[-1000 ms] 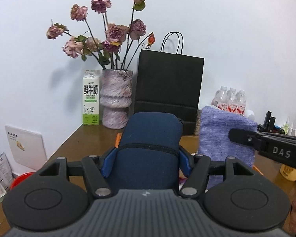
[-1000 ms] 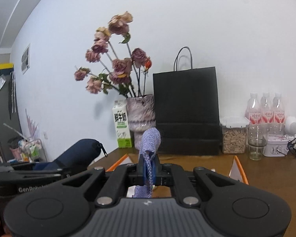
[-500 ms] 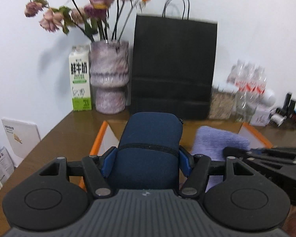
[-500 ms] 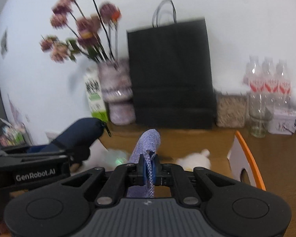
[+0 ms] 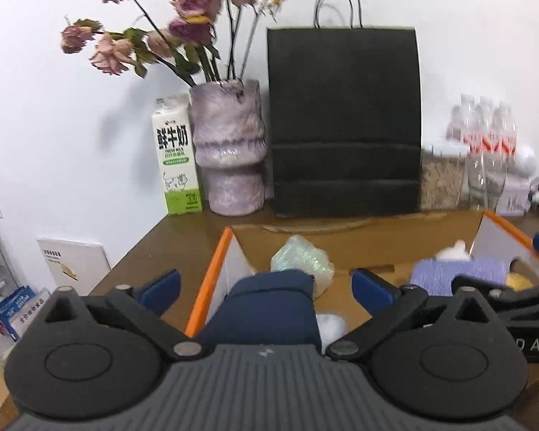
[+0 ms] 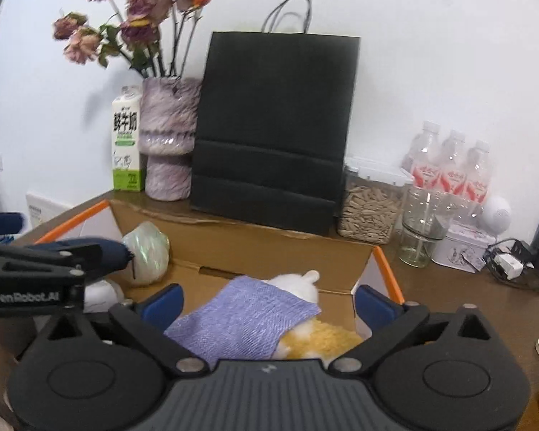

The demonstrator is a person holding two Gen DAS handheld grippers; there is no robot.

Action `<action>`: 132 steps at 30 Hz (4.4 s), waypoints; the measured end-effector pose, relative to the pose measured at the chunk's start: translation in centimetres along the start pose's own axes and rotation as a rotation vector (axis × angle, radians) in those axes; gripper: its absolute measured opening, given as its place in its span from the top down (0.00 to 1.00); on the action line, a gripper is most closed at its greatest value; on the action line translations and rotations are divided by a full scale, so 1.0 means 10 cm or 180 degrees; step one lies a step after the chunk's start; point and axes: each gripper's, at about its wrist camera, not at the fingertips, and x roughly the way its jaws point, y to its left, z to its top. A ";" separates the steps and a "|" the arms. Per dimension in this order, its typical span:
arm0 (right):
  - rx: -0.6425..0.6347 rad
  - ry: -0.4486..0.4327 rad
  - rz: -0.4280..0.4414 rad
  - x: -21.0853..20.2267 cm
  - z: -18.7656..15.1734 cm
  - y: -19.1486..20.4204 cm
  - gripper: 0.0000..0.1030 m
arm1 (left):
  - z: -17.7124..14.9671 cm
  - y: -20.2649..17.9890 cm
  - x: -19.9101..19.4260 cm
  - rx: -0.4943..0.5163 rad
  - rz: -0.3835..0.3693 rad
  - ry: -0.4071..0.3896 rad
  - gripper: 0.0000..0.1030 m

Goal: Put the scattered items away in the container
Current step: 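Lower the pouch and purple cloth into the box and open both grippers, then withdraw both tools toward the white caps beside the black cable, then grasp a white cap with the left gripper while the right grasps another white cap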

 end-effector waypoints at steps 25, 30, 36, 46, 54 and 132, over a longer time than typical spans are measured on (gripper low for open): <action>-0.0086 -0.0026 -0.0042 -0.22 -0.04 -0.03 0.00 | 0.07 0.01 -0.27 0.0030 -0.0068 -0.0235 0.00; -0.0086 -0.0038 -0.0009 -0.40 -0.08 -0.05 0.00 | 0.05 0.08 -0.49 0.0016 -0.0138 -0.0324 0.00; -0.0114 -0.0133 0.0023 -0.71 -0.14 -0.01 0.00 | -0.02 0.13 -0.74 0.0068 -0.0220 -0.0359 0.00; -0.0177 -0.0066 0.0186 -1.15 -0.42 0.13 0.00 | -0.29 0.31 -1.15 0.0015 -0.0255 -0.0318 0.00; -0.0200 0.0100 0.0212 -1.40 -0.73 0.20 0.00 | -0.50 0.40 -1.39 0.0067 -0.0342 -0.0146 0.00; -0.0098 0.0584 0.0598 -1.39 -1.04 0.14 0.61 | -1.15 0.10 -1.57 0.0401 -0.1189 0.0545 0.72</action>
